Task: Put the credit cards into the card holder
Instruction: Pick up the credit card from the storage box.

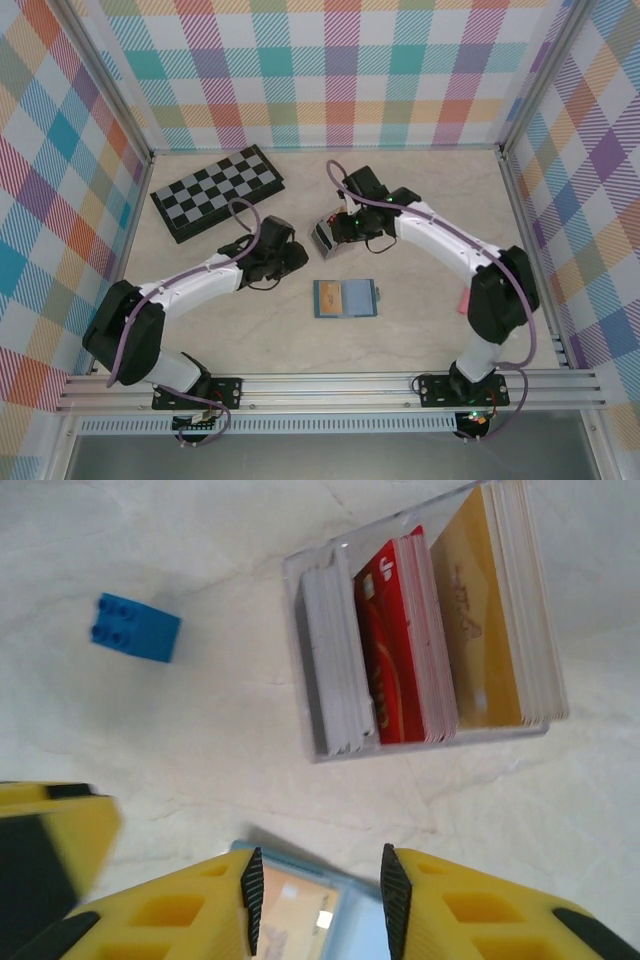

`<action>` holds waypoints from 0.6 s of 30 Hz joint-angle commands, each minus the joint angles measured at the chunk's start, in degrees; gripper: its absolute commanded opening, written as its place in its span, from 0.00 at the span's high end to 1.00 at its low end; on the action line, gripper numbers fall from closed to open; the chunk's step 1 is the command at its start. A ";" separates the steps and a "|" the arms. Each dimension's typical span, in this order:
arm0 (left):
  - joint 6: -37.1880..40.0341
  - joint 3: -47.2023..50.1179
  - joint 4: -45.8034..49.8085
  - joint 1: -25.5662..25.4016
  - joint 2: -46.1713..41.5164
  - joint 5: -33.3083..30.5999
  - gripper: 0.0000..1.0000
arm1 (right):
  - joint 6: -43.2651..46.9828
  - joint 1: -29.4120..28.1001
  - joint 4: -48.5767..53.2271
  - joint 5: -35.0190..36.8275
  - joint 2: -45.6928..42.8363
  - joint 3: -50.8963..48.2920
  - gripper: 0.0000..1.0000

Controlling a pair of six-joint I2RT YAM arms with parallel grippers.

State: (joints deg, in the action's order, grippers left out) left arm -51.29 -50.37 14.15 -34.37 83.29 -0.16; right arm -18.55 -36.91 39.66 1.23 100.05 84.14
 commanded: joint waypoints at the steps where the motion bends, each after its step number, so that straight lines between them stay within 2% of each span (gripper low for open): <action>1: -0.69 1.41 -3.81 3.35 -0.82 5.14 0.50 | 4.48 -0.71 6.84 5.85 4.64 5.38 0.63; 5: -1.42 0.18 -7.22 5.16 2.57 9.08 0.45 | 7.04 -1.03 7.92 9.13 8.86 9.76 0.63; 9: -3.51 -2.48 -10.85 5.89 7.68 12.51 0.44 | 7.50 -0.95 7.96 9.93 11.58 11.89 0.69; 18: -6.99 -8.86 -15.23 6.86 18.10 15.76 0.42 | 5.03 -0.32 5.40 6.85 13.04 11.93 0.69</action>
State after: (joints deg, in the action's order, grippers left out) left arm -56.51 -56.84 2.02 -28.53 99.94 13.32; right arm -12.82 -37.54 45.21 9.19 112.05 94.48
